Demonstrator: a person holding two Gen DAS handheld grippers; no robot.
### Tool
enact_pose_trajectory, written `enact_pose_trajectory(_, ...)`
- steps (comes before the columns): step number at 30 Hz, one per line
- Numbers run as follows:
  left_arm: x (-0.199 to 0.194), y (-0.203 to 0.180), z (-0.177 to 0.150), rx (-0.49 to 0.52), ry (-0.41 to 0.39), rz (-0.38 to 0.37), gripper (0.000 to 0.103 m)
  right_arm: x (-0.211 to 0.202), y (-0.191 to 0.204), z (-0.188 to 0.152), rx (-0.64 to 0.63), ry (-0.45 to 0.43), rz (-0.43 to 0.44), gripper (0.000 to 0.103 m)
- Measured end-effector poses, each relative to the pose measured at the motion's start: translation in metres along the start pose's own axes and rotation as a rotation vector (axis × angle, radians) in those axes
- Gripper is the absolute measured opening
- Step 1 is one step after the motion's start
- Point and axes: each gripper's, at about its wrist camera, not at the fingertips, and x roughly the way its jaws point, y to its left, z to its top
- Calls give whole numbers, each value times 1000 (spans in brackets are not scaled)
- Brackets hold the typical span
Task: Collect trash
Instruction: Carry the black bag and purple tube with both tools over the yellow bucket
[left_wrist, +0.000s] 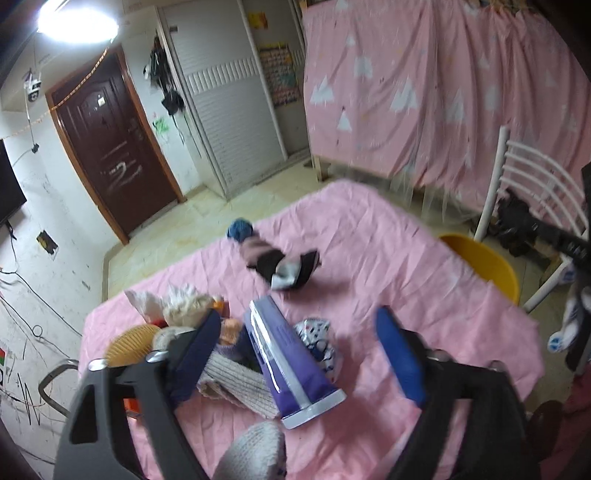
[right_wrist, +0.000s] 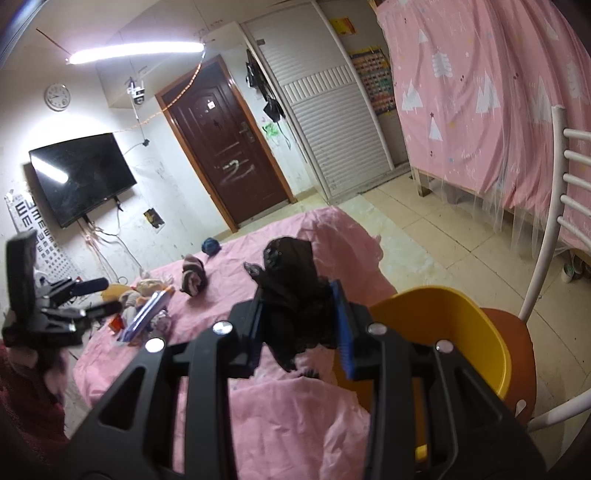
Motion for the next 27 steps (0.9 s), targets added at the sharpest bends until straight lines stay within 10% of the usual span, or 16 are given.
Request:
enact_pose_trajectory(16, 69, 33, -12, -201, 175, -95, 29, 12, -17, -2, 32, 29, -1, 33)
enact_pose_trajectory(27, 48, 43, 6, -254, 100, -83, 14, 13, -22, -1, 49, 29, -13, 35)
